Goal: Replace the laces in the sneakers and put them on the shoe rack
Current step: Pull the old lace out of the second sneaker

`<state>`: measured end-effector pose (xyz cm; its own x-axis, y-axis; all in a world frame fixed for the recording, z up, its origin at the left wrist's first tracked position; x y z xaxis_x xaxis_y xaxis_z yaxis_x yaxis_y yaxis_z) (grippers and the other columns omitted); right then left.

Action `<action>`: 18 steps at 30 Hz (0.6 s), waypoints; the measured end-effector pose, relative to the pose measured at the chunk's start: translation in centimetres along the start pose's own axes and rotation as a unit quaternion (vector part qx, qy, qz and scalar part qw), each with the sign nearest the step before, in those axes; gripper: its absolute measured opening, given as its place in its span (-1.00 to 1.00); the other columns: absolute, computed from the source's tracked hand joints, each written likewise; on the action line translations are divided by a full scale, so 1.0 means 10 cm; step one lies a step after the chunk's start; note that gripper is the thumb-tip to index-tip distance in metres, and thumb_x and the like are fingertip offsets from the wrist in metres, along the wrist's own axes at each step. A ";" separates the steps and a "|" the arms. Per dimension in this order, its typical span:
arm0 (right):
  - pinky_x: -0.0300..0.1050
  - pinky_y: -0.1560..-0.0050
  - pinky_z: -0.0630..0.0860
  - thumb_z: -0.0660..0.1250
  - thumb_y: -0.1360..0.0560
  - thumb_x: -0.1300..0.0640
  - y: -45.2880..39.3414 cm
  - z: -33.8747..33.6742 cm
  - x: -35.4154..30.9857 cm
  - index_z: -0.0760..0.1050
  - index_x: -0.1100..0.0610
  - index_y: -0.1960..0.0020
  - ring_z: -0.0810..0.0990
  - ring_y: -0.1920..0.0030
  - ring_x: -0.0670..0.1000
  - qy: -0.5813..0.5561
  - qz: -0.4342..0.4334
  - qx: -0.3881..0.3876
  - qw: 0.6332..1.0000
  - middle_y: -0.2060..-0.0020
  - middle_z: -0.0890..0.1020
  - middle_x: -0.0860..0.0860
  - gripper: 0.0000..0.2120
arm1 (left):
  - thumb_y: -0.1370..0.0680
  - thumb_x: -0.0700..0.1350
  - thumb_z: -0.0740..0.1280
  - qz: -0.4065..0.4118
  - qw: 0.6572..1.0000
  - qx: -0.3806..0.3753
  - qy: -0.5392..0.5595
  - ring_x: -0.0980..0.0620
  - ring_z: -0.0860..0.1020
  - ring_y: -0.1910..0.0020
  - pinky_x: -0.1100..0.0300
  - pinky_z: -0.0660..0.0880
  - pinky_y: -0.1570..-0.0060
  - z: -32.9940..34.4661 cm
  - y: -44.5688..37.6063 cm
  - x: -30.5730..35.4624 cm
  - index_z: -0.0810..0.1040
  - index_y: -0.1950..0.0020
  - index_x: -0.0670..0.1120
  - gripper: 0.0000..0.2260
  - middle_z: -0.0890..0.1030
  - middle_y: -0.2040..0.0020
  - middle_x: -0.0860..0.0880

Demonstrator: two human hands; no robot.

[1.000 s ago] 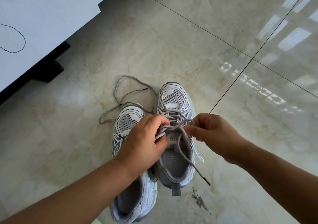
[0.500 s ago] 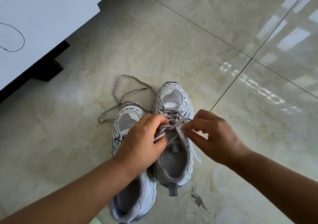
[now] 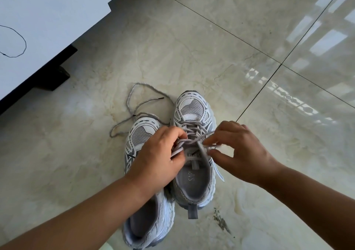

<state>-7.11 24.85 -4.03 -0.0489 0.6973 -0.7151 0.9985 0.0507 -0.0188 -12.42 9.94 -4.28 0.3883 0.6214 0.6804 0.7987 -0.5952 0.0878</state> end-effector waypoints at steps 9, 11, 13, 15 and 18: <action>-0.11 0.19 0.23 0.43 -0.29 0.28 0.20 -0.06 0.49 0.48 0.07 0.40 0.46 0.31 0.02 0.195 0.132 0.000 0.972 0.42 0.45 -0.11 -0.81 | -0.36 -0.09 0.20 0.002 1.000 0.014 0.003 0.23 0.42 0.20 0.55 0.30 0.15 -0.04 0.03 -0.03 0.53 0.03 -0.04 -0.77 0.51 0.14 0.09; -0.10 0.15 0.22 0.46 -0.29 0.22 0.26 -0.06 0.51 0.54 0.03 0.33 0.47 0.27 -0.01 0.167 0.144 -0.007 0.975 0.37 0.48 -0.13 -0.86 | -0.37 -0.11 0.27 0.003 1.000 0.016 0.011 0.25 0.44 0.21 0.57 0.30 0.14 -0.04 0.03 -0.03 0.54 0.02 -0.04 -0.79 0.52 0.13 0.10; -0.09 0.12 0.22 0.40 -0.32 0.07 0.23 -0.04 0.36 0.58 0.00 0.23 0.49 0.22 -0.02 0.129 0.116 0.006 0.985 0.29 0.52 -0.14 -0.96 | -0.37 -0.05 0.36 0.012 1.000 0.015 0.024 0.29 0.46 0.19 0.57 0.30 0.15 -0.04 0.04 -0.02 0.56 0.00 -0.02 -0.78 0.51 0.13 0.11; -0.07 0.12 0.29 0.28 -0.36 -0.03 0.17 -0.04 0.19 0.59 0.00 0.18 0.50 0.20 -0.04 0.083 0.090 0.036 0.992 0.27 0.54 -0.14 -0.84 | -0.38 0.10 0.38 0.019 0.999 0.020 0.031 0.31 0.46 0.21 0.57 0.30 0.17 -0.07 0.05 0.02 0.57 0.01 -0.02 -0.72 0.50 0.16 0.14; -0.08 0.23 0.41 0.26 -0.40 -0.11 0.08 -0.04 -0.02 0.56 0.04 0.24 0.47 0.29 -0.08 0.012 0.052 0.054 0.997 0.35 0.51 -0.13 -0.76 | -0.47 0.13 0.29 0.015 0.998 0.039 0.049 0.24 0.51 0.23 0.49 0.36 0.20 -0.12 0.07 0.03 0.61 0.06 -0.06 -0.72 0.55 0.20 0.10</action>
<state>-6.32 25.07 -3.64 0.0563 0.7123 -0.6996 0.9948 -0.0999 -0.0217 -12.32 9.10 -3.12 0.3687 0.5488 0.7503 0.8220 -0.5693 0.0125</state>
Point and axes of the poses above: each hand's wrist, its own y-axis away from the middle knuckle, its own z-axis out of the palm, x = y × z, the point moved 7 cm from there along -y, towards the middle knuckle
